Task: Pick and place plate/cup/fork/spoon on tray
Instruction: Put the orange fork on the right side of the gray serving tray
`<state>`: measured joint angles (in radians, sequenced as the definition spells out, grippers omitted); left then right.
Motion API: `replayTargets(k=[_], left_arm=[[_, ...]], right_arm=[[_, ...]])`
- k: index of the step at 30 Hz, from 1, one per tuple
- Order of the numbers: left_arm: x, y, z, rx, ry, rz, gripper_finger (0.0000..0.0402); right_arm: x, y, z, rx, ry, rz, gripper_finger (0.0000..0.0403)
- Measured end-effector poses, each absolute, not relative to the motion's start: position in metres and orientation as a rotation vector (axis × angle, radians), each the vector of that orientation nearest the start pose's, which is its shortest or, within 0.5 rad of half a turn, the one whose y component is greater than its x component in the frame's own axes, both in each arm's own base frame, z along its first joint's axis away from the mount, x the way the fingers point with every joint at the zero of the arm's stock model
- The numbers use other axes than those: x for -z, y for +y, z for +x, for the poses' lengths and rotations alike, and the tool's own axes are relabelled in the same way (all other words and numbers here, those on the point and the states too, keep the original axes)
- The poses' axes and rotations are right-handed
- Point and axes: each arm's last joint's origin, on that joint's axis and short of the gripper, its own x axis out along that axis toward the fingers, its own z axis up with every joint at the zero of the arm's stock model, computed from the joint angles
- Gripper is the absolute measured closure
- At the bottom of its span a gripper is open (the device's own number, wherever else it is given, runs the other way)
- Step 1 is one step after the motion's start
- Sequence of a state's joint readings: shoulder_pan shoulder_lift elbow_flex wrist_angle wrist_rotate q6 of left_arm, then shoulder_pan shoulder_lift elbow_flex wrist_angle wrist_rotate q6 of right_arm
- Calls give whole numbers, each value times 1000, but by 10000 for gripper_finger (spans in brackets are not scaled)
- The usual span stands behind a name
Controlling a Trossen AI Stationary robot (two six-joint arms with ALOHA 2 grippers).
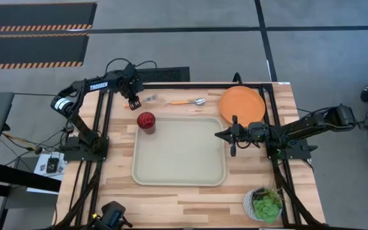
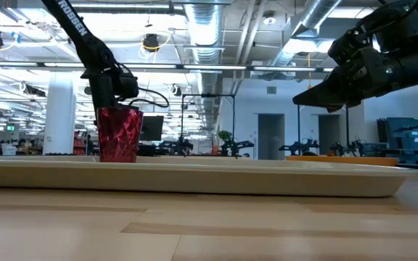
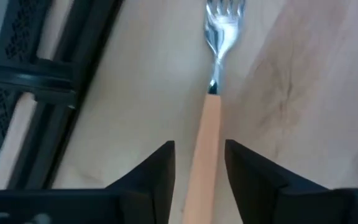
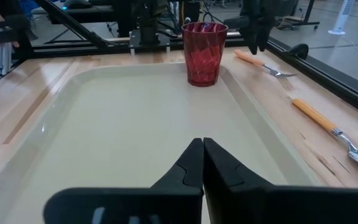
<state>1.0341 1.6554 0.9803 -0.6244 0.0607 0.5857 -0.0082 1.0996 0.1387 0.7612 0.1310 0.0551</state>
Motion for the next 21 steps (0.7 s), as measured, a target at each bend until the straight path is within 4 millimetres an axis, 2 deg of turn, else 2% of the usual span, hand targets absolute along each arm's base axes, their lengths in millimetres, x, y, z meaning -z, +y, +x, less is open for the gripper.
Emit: replayTargets(k=[6, 14, 17, 21], left_arm=[[-161, 255, 153, -478, 1318, -213, 263], [-133, 260, 158, -430, 1383, -281, 275], [-134, 259, 159, -433, 1386, -272, 295], [-136, 260, 156, -444, 1373, -282, 345]], right_arm=[[-153, -5, 184, 144, 195, 40, 388], [-153, -5, 184, 144, 194, 40, 383], [-153, -5, 184, 144, 193, 40, 384], [-153, -5, 184, 144, 194, 40, 388]])
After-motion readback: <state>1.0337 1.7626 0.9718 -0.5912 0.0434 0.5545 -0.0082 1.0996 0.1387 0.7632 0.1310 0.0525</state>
